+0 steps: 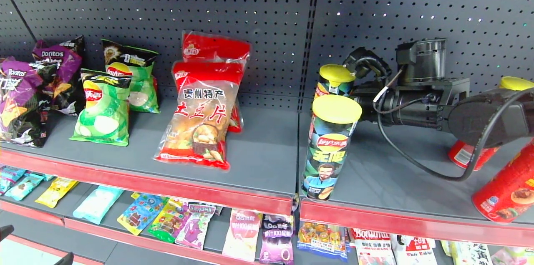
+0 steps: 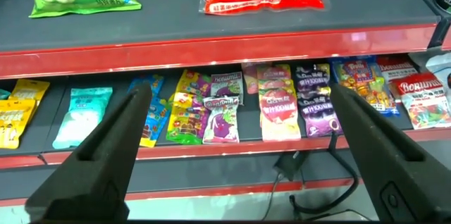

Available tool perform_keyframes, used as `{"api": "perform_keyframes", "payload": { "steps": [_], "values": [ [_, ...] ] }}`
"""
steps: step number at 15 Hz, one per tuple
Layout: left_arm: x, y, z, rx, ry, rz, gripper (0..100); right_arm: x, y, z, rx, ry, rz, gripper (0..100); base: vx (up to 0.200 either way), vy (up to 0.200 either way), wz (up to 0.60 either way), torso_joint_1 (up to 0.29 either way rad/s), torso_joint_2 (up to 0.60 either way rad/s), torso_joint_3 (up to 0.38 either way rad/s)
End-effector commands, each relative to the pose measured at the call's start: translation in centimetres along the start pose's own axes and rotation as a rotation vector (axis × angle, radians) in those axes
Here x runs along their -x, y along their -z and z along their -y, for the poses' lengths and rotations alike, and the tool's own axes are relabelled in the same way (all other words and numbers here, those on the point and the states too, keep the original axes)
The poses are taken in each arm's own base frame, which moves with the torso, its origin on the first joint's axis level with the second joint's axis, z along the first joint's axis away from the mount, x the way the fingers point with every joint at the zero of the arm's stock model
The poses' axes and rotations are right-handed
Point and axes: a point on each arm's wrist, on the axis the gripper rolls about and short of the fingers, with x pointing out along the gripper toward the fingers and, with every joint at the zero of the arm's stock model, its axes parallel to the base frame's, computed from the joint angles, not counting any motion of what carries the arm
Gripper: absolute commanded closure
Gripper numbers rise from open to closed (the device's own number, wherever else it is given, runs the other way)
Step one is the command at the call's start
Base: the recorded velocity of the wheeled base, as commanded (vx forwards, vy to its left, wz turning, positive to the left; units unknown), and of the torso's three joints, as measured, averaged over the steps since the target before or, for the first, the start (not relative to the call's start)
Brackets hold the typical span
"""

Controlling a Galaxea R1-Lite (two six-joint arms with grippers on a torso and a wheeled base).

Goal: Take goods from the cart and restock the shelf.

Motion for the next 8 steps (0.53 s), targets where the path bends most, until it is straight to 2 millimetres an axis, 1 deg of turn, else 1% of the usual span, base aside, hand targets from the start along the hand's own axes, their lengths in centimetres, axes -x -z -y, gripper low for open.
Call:
{"api": "perform_keyframes", "payload": {
  "steps": [1,4,6,7,8],
  "values": [
    [-0.1,0.0,0.0,0.0,0.002,-0.005,0,0.2,-0.1,0.0,0.002,0.001,0.004,0,0.0,0.0,0.0,0.0,0.0,0.0],
    [-0.1,0.1,0.0,0.0,0.002,-0.006,0,0.9,-0.2,0.0,-0.001,0.017,0.005,0,0.0,0.0,0.0,0.0,0.0,0.0],
    [-0.1,0.1,0.0,0.0,0.002,-0.006,0,0.9,-0.2,0.0,-0.001,0.017,0.005,0,0.0,0.0,0.0,0.0,0.0,0.0],
    [-0.2,0.1,0.0,0.0,0.012,-0.013,0,2.8,0.1,-0.4,-0.007,0.051,-0.008,0,0.0,0.0,0.0,0.0,0.0,0.0],
    [-0.3,0.0,0.0,0.001,0.021,-0.016,0,3.3,0.3,-0.7,-0.009,0.051,-0.016,0,0.0,0.0,0.0,0.0,0.0,0.0]
  ]
}}
